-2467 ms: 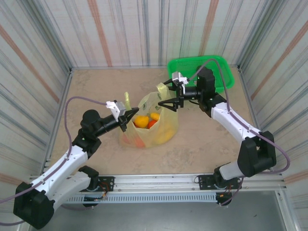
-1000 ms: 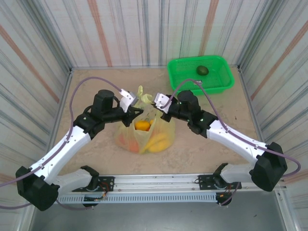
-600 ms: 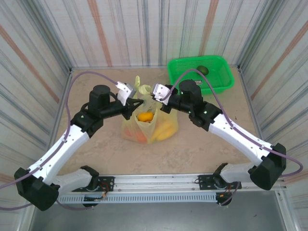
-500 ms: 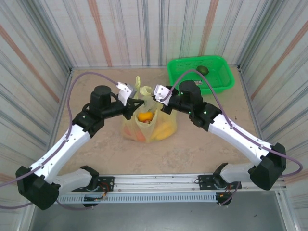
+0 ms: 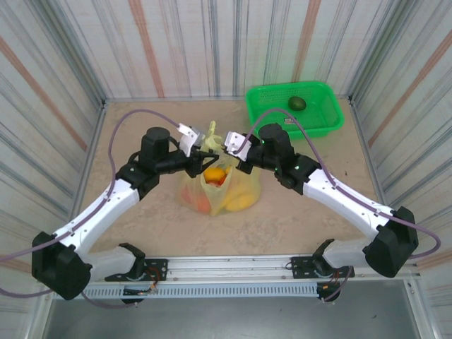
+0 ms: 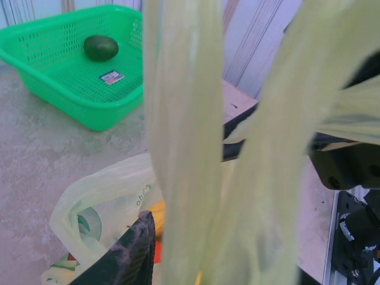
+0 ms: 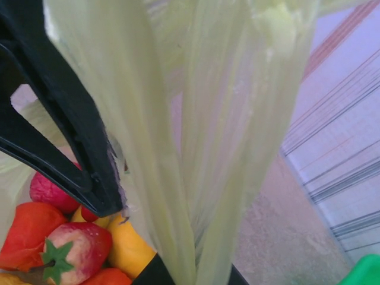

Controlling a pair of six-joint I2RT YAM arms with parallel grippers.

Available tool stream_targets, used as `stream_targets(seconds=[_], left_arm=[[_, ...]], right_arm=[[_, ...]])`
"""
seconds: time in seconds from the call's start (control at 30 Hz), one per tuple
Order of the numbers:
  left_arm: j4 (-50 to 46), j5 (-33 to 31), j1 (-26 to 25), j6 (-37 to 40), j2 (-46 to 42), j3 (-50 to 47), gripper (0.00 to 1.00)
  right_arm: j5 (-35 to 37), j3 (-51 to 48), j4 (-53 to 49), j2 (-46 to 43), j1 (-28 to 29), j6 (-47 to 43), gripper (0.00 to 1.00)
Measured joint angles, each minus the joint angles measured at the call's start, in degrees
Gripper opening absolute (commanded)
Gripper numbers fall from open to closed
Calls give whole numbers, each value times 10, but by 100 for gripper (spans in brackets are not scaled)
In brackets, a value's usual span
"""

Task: Place the fake fruits into the plastic bag and tie a complex knot

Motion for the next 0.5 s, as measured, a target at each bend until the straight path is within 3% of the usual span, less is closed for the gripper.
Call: stream_targets(seconds=[0.2,0.33,0.5], left_arm=[[50,7,8,-7,-20,-38,40],[72,14,8,-11,-21,-50,58],[83,16,8,-10,-23,-53,67]], right_arm=[[-7,0,3,8,-1,10,0],[-15,0,3,18,2,10,0],[-14,9,1,41,16,10,0]])
